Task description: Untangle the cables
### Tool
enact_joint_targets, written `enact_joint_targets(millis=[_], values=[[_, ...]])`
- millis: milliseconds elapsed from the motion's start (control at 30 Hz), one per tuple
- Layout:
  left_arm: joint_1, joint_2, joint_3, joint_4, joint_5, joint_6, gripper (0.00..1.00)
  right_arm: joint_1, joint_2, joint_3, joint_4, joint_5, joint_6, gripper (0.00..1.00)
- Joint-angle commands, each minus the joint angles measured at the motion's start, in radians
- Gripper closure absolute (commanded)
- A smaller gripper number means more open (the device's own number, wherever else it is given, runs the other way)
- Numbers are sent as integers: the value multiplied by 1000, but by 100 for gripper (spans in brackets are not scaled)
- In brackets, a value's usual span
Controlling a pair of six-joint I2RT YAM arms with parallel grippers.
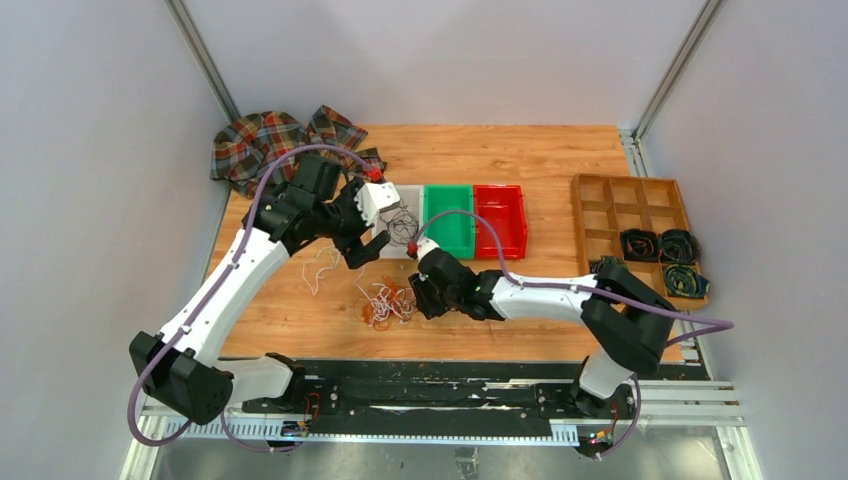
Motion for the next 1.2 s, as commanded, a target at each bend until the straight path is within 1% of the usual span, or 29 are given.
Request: enact_joint_targets(millis=[0, 100, 133, 333, 500, 633, 767, 867, 1000, 1167], values=[[4, -29, -11, -12, -4, -4, 2, -9, 19, 45, -18, -30, -13, 76], [5, -40, -16, -12, 1, 3, 2, -9, -26, 62, -45, -18, -26, 95], [6, -44, -18, -12, 7, 5, 1, -9, -45, 71, -58, -10, -30, 99], [5, -58, -20, -12, 55, 2, 0, -8, -169, 129, -104, -20, -56, 99], [5, -87, -36, -14, 112, 2, 0, -8, -266, 145, -87, -54, -56, 99], [5, -120, -58, -22, 186, 11, 1, -8, -325, 152, -57, -82, -57, 99], [5, -146, -77, -26, 292, 15, 4, -8, -355, 153, 1, -126, -46, 99], [6, -152, -80, -26, 347, 10, 9, -8, -362, 156, 49, -159, -26, 99], [6, -155, -90, -27, 409, -8, 14, -8, -360, 178, 70, -183, 0, 99], [5, -168, -118, -26, 474, -20, 15, -7, -370, 212, 93, -225, 24, 99]])
